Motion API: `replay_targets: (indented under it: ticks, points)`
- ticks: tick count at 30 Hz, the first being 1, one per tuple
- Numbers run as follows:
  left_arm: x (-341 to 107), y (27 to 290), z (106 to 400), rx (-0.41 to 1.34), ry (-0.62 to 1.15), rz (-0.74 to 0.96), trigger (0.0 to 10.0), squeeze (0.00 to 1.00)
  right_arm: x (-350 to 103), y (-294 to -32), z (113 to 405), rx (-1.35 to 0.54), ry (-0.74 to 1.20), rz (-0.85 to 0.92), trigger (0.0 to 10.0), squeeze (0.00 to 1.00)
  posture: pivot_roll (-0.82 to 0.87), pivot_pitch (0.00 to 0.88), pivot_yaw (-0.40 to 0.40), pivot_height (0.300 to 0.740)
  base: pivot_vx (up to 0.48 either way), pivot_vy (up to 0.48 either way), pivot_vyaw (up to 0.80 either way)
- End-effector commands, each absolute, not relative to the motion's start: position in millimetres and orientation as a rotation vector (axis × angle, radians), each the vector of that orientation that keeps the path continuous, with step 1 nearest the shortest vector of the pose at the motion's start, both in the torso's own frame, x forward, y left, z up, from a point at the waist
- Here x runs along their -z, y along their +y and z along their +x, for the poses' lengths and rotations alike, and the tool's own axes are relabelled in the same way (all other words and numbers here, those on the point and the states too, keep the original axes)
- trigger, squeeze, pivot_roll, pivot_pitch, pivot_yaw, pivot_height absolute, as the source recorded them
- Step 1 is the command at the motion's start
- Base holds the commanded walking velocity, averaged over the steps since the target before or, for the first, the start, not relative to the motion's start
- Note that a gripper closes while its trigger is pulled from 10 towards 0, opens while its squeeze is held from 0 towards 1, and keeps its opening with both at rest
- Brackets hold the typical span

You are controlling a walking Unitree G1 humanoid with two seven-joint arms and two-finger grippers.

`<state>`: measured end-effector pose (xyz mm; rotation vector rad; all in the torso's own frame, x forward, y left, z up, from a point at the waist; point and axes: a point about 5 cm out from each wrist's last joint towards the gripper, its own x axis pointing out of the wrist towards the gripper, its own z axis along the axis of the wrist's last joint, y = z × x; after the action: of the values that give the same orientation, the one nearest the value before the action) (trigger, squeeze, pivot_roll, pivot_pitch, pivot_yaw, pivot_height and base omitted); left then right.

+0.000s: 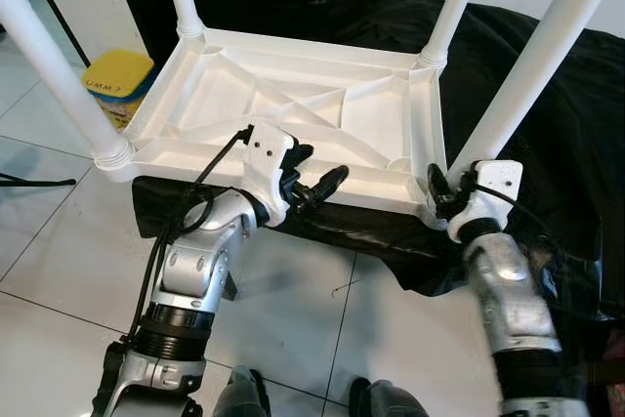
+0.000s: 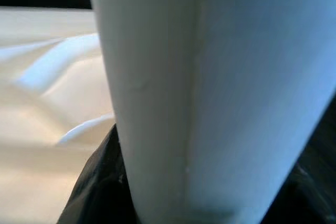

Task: Building children table

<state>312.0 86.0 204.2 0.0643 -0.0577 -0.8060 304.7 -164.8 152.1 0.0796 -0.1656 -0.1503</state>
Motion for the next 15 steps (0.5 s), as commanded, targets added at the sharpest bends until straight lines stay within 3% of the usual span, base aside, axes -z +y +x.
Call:
replay_targets:
  ticks: [1, 5, 12, 13, 15]
  points:
    - [-204, 81, 308, 0.808, -0.05, 0.072, 10.0, 0.0, -132, -161, 299, 0.239, -0.076, 0.085, 10.0, 0.0, -0.03, 0.151, -0.04, 0.74, 0.0, 0.0, 0.0]
    - [-206, 79, 308, 0.803, -0.053, 0.071, 10.0, 0.0, -134, -150, 298, 0.214, -0.088, 0.112, 10.0, 0.0, -0.03, 0.152, -0.037, 0.74, 0.0, 0.0, 0.0]
    - [-205, 77, 308, 0.793, -0.057, 0.084, 10.0, 0.0, -142, -154, 299, 0.174, -0.133, 0.091, 10.0, 0.0, -0.03, 0.15, -0.043, 0.74, 0.0, 0.0, 0.0]
    - [-205, 77, 308, 0.789, -0.06, 0.094, 10.0, 0.0, -146, -160, 300, 0.139, -0.155, 0.088, 10.0, 1.0, -0.03, 0.148, -0.043, 0.74, 0.0, 0.0, 0.0]
    - [-204, 76, 307, 0.789, -0.059, 0.105, 10.0, 0.0, -150, -166, 301, 0.101, -0.18, 0.078, 10.0, 1.0, -0.02, 0.146, -0.041, 0.74, 0.0, 0.0, 0.0]
